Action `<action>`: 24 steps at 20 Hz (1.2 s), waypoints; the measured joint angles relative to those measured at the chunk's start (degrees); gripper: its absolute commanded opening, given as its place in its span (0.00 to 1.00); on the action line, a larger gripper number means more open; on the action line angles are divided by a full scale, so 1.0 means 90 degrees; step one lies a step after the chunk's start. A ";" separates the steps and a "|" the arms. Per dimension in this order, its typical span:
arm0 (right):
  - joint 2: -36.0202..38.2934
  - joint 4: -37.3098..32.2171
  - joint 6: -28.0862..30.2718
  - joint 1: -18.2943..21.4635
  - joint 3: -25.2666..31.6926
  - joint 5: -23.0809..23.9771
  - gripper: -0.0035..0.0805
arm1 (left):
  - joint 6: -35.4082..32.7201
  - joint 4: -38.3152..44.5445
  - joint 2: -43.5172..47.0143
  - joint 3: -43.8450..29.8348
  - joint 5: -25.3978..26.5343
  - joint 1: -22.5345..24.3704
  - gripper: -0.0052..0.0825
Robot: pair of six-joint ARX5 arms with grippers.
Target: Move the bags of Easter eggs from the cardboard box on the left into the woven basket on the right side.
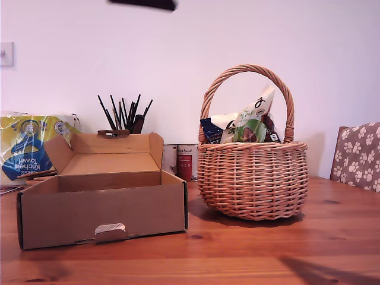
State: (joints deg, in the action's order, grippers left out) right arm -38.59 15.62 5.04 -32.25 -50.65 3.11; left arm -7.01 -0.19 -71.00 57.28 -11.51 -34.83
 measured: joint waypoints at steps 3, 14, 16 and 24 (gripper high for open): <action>-0.0352 -0.0835 0.0068 0.0622 0.0362 -0.0435 0.03 | 0.0097 0.0294 0.0590 -0.0920 0.0257 0.0328 0.03; -0.0486 -0.1258 -0.0005 0.1625 0.1341 -0.1486 0.03 | 0.0466 -0.0078 0.3439 -0.2890 0.0418 0.1588 0.03; -0.0386 -0.1173 -0.0141 0.1593 0.1379 -0.1462 0.03 | 0.0474 -0.0338 0.3847 -0.2895 0.0413 0.1579 0.03; -0.0034 -0.1010 -0.0248 0.1489 0.1379 -0.1455 0.03 | 0.0568 -0.0940 0.4068 -0.2890 0.0340 0.1579 0.03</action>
State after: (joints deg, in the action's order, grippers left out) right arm -38.89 6.52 2.81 -18.85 -38.24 -9.98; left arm -1.89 -8.64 -34.39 31.27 -8.45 -20.62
